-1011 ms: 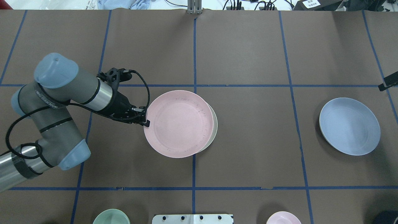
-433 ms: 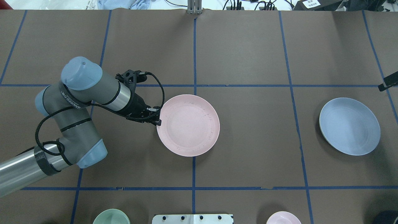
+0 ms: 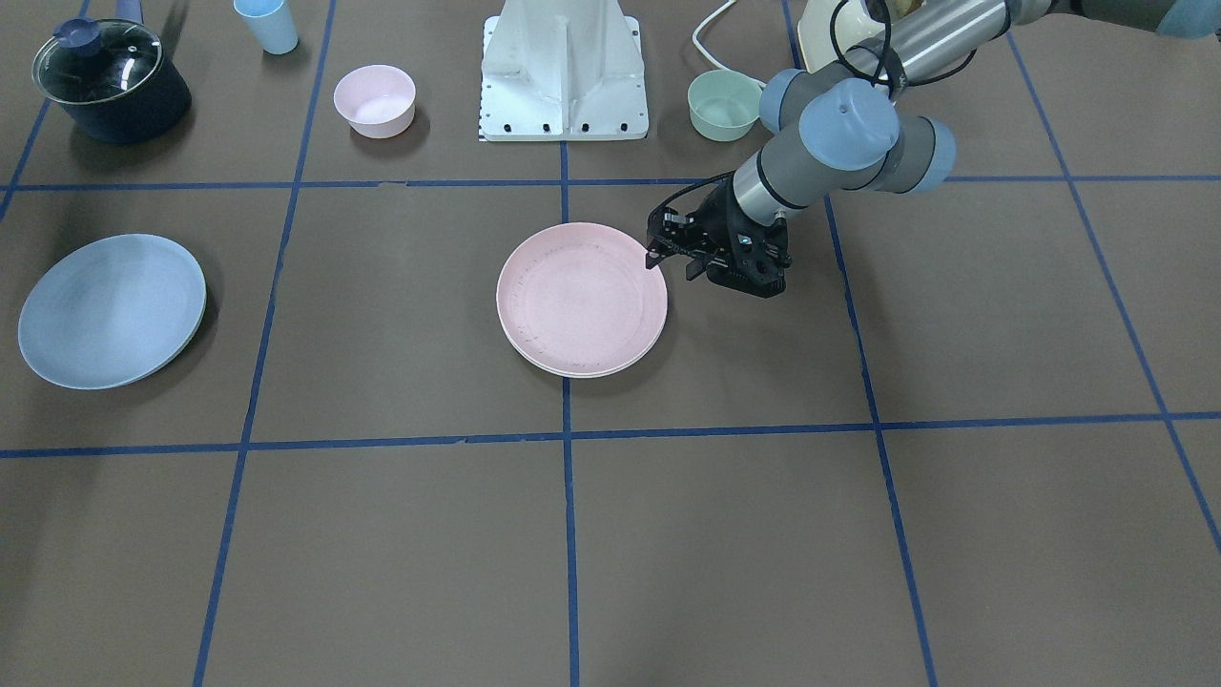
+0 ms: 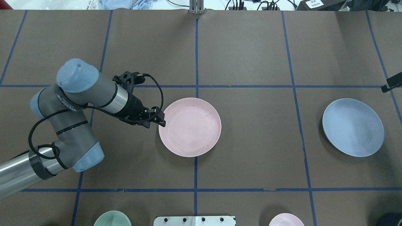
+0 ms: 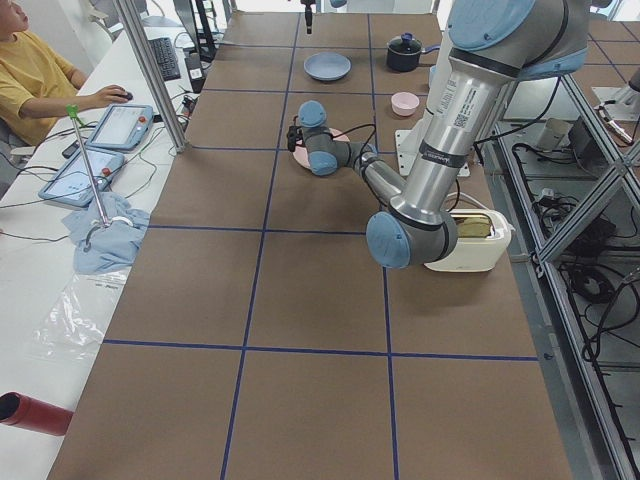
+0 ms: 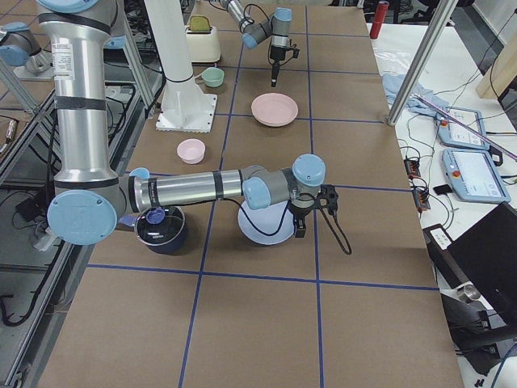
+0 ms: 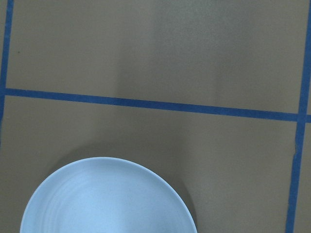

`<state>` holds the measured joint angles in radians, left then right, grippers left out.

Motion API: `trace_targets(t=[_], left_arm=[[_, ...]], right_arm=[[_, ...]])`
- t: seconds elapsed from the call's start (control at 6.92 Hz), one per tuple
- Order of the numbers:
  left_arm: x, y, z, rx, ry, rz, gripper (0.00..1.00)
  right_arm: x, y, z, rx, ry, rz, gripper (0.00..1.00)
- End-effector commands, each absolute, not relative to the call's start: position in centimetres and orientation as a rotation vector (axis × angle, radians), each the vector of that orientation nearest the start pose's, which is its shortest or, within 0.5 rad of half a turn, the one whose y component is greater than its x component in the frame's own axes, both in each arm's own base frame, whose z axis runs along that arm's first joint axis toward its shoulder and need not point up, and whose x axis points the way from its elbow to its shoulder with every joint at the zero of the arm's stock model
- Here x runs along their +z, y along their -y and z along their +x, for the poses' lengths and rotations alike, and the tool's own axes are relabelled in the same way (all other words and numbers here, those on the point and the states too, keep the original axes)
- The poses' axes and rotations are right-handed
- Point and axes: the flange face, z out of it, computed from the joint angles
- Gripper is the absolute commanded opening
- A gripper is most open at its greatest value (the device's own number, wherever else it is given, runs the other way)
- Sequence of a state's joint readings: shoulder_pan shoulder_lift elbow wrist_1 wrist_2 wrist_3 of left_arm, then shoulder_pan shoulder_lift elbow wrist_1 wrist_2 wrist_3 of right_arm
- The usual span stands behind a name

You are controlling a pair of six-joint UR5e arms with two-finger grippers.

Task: Stack three plates with pink and blue
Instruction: 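Lift the left gripper off the pink plate while the right reaches the blue plate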

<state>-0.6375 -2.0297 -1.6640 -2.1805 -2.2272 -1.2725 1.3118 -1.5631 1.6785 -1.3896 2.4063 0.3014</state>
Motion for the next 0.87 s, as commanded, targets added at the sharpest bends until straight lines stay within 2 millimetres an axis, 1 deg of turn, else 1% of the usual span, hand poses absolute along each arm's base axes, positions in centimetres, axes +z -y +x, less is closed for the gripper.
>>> trace_targets(t=[0.0, 0.14, 0.29, 0.58, 0.72], left_arm=[[24.9, 43.7, 43.7, 0.069, -1.266, 0.014, 1.0], [24.3, 44.6, 42.2, 0.052, -1.274, 0.035, 1.0], [24.4, 44.7, 42.1, 0.048, -1.271, 0.036, 1.0], [24.2, 44.6, 42.0, 0.047, -1.271, 0.037, 1.0], [24.2, 44.6, 42.0, 0.046, -1.27, 0.034, 1.0]], right_arm=[[58.7, 49.4, -9.2, -0.117, 0.87, 0.002, 1.0], [60.5, 47.5, -9.3, -0.129, 0.871, -0.002, 1.0], [62.5, 46.2, -9.7, -0.149, 0.873, 0.001, 1.0], [66.0, 45.5, -12.1, -0.203, 0.863, -0.011, 1.0], [67.1, 45.2, -12.8, -0.217, 0.872, 0.001, 0.98]])
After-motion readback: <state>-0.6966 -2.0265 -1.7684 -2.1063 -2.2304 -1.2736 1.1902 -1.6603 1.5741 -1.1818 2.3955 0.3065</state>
